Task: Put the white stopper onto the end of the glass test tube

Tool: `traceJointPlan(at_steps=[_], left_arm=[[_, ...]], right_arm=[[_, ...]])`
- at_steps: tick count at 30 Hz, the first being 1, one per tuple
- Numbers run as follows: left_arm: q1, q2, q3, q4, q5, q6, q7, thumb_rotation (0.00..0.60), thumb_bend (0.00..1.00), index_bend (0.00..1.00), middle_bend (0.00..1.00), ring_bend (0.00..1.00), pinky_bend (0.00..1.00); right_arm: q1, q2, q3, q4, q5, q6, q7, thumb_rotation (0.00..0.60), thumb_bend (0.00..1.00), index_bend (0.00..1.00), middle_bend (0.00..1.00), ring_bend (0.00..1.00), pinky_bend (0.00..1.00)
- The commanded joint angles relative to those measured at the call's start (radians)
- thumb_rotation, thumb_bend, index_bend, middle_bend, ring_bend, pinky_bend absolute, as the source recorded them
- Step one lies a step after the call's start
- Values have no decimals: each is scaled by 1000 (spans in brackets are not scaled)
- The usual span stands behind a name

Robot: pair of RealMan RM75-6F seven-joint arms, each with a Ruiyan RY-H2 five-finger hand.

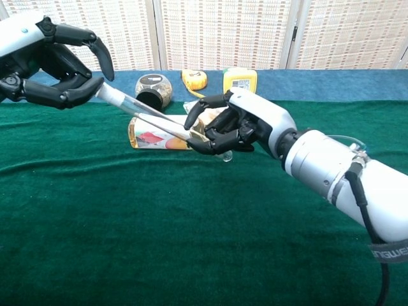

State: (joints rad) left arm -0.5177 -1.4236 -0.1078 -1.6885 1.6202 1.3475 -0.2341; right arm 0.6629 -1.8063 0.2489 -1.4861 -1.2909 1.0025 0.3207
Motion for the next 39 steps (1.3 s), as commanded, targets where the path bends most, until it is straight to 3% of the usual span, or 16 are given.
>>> traceJointPlan(at_steps=[1,8,14,19,24,35,39], left_arm=[[3,23,1,-5,-7,-6,0,600,414,279,833,741,870],[17,89,4,29,-51,-30,35,600,365,230,557,445,596],[40,104,9,81,-90,-33,83,600,361,230,464,316,417],[60,111,15,95,-102,-22,89,600,359,225,445,284,341],[74,116,21,107,-106,-18,83,600,358,214,432,267,304],[100,116,19,133,-124,-6,59,600,356,151,420,250,271],[117,130,17,150,-142,1,80,600,356,147,413,249,258]], right_arm=[[-4,20,-7,-2,2,-1,-28,600,609,823,952,1000,961],[-12,81,-25,11,48,-18,-155,600,610,823,952,1000,961],[-7,65,-43,71,102,-39,-260,600,610,812,951,1000,961],[1,26,-54,139,129,-47,-334,600,610,704,943,1000,961],[-2,6,-68,170,129,-44,-371,600,610,534,934,1000,961],[-22,46,-81,122,103,-28,-387,600,610,246,934,1000,961],[-49,120,-84,61,44,38,-386,600,610,217,925,1000,961]])
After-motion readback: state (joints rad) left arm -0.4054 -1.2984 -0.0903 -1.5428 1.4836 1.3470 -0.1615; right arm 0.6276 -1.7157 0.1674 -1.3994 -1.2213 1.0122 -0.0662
